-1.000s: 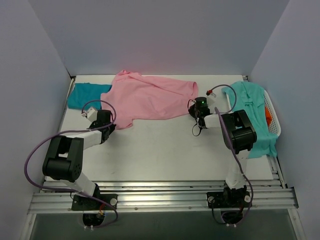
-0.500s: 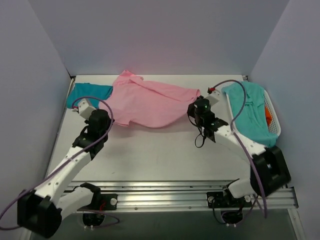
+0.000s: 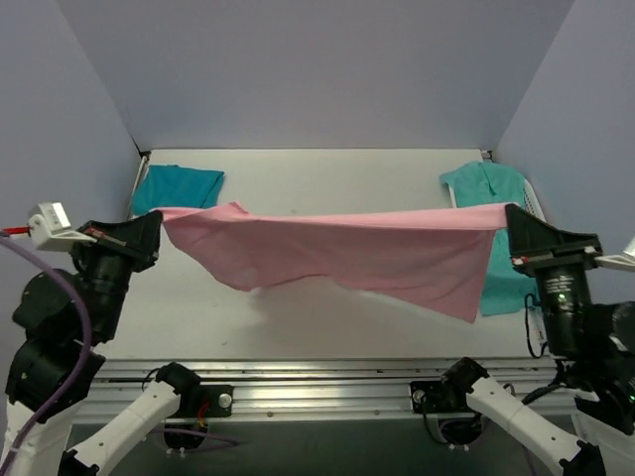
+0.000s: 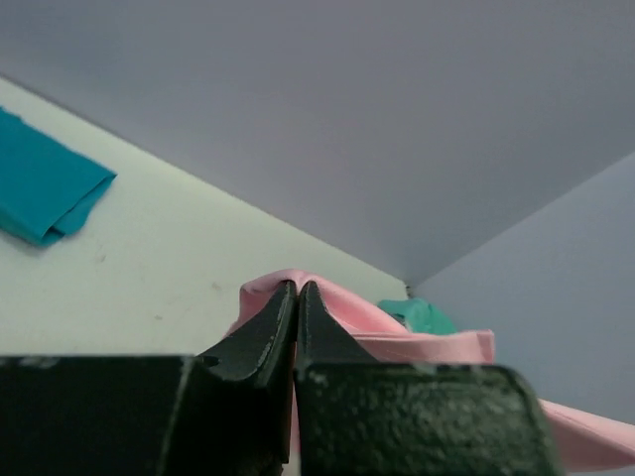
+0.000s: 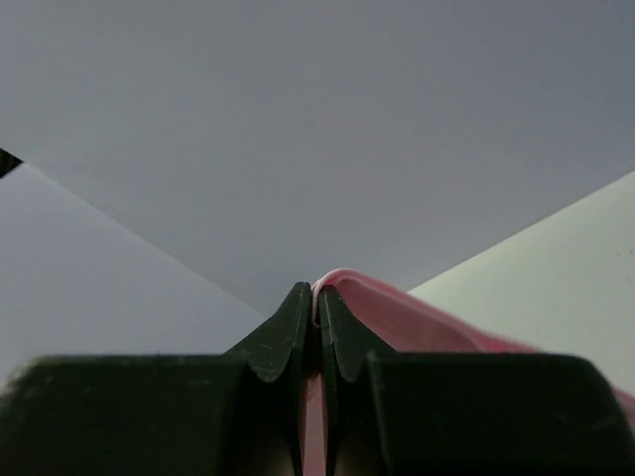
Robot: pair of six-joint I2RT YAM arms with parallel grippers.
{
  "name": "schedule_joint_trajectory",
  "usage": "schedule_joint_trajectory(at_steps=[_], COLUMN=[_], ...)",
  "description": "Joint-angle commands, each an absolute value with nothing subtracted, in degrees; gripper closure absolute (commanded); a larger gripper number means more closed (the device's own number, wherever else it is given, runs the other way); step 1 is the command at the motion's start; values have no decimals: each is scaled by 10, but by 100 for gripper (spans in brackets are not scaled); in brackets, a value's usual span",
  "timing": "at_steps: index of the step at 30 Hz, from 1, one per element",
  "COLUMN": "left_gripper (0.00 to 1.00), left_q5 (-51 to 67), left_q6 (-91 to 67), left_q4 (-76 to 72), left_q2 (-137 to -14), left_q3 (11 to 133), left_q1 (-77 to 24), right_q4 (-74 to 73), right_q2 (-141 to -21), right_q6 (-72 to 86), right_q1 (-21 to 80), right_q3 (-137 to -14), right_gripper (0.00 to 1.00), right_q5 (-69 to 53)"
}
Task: Fold and stack the t-shirts
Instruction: Flatten out the tshirt
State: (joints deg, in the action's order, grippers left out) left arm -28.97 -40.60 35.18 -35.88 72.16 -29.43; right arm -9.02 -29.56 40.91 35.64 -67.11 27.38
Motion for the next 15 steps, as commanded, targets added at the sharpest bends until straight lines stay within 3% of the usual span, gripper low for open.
schedule_joint_trajectory(at_steps=[1,8,15], left_gripper=[98,98,98], left_q5=[-227,-161,-178], left_q6=[-350,-307,-300], left_q4=[402,372,296], left_q2=[-359,-433,-502], left_q3=[821,962,906], left_q1=[-294,-293,-293], right_q4=[-170,-200,-130], right_q2=[-287,-339,-442], right_q6=[384,364,381], right_q1=[344,234,227], right_q3=[-742,-861,-791], right_gripper=[100,100,100], right_q5=[266,186,194])
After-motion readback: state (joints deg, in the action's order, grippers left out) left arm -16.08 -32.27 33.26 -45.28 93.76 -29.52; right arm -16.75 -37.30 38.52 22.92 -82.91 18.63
